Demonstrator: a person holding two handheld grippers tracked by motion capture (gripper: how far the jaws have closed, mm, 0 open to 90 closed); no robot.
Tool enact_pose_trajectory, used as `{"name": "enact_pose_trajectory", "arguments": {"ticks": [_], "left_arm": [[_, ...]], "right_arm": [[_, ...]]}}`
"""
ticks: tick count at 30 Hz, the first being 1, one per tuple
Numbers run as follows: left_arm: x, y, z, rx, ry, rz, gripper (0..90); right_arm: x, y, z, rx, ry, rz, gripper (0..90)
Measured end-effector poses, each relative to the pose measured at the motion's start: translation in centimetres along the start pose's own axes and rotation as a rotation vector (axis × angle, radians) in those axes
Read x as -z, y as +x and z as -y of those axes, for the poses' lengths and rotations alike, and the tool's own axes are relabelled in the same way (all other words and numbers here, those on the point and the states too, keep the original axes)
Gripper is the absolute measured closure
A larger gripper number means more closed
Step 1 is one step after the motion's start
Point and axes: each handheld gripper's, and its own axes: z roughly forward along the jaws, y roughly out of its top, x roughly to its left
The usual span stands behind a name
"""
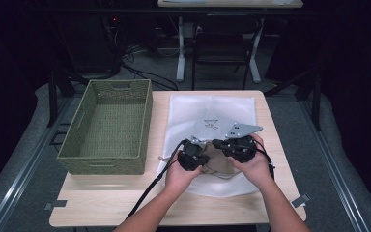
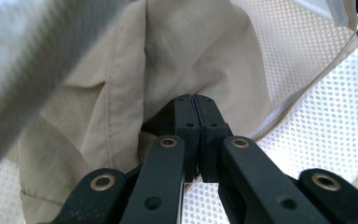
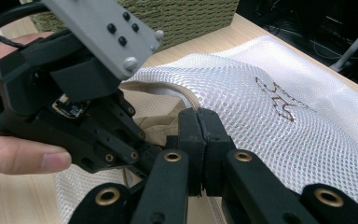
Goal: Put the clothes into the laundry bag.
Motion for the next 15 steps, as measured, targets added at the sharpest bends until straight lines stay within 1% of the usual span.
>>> {"name": "enact_pose_trajectory", "arguments": {"ticks": [1,3,5,6,10,11,13,14,15], "left_arm": [[0.02,0.07,-0.1,-0.001,-0.002,-0.001,90.0],[-0.11,0.13,-0.3,0.014,-0.017,0.002,90.0],[-0.08,0.12,-0.49,0.014,-0.012,0.0,90.0],[-0.11,0.08,-0.57,0.02,-0.018,-0.001,90.0],[-0.07,0.09,-0.78,0.01,-0.016,-0.006,90.0],[-0.06,0.08,-0.81,0.015,-0.021,-0.007,90.0],[0.02,0.22,-0.92,0.013,-0.019,-0.007,90.0],[0.02,0.24,-0.97,0.02,-0.024,-0.009,90.0],[0.09,0.33,-1.01,0.015,-0.022,-0.009,90.0]], "right_arm": [[0.0,0.0,0.0,0.0,0.0,0.0,89.3],[0.0,-0.01,0.0,0.0,-0.001,0.001,89.4],[0.02,-0.02,0.0,-0.002,-0.001,0.001,89.3],[0.03,-0.03,0.01,-0.003,-0.001,0.001,89.4],[0.03,-0.05,0.02,-0.004,-0.002,0.001,89.4],[0.03,-0.04,0.02,-0.003,-0.001,0.001,89.4],[0.0,-0.02,0.01,-0.001,0.001,0.0,89.4],[-0.01,0.02,0.0,0.0,0.001,0.0,89.4],[-0.04,0.03,0.0,0.001,0.001,0.0,89.4]]}}
